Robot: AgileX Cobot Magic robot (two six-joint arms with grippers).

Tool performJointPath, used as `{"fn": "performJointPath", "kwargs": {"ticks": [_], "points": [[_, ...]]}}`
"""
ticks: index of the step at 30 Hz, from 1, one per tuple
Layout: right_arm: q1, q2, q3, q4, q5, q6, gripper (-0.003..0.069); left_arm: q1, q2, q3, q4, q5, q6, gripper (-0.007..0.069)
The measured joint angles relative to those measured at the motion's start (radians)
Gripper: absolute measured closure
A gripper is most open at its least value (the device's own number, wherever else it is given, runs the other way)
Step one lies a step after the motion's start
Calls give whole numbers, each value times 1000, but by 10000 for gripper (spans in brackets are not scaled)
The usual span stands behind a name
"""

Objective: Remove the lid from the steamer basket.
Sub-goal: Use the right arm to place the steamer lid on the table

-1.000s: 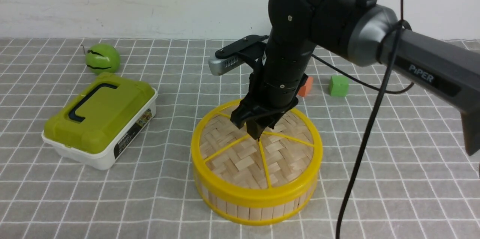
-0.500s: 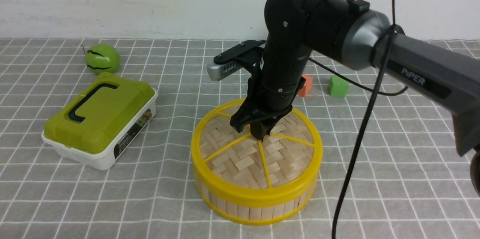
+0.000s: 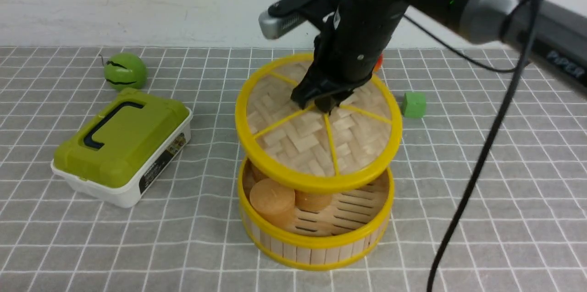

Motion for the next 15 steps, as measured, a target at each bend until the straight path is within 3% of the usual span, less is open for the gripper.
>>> {"fn": "performJointPath", "kwargs": {"ticks": [6, 15], "points": [[-69, -170, 55, -53, 0, 37, 580, 0, 0, 0, 0, 0, 0, 386], [-397, -317, 473, 10, -2, 61, 580, 0, 0, 0, 0, 0, 0, 386]]}}
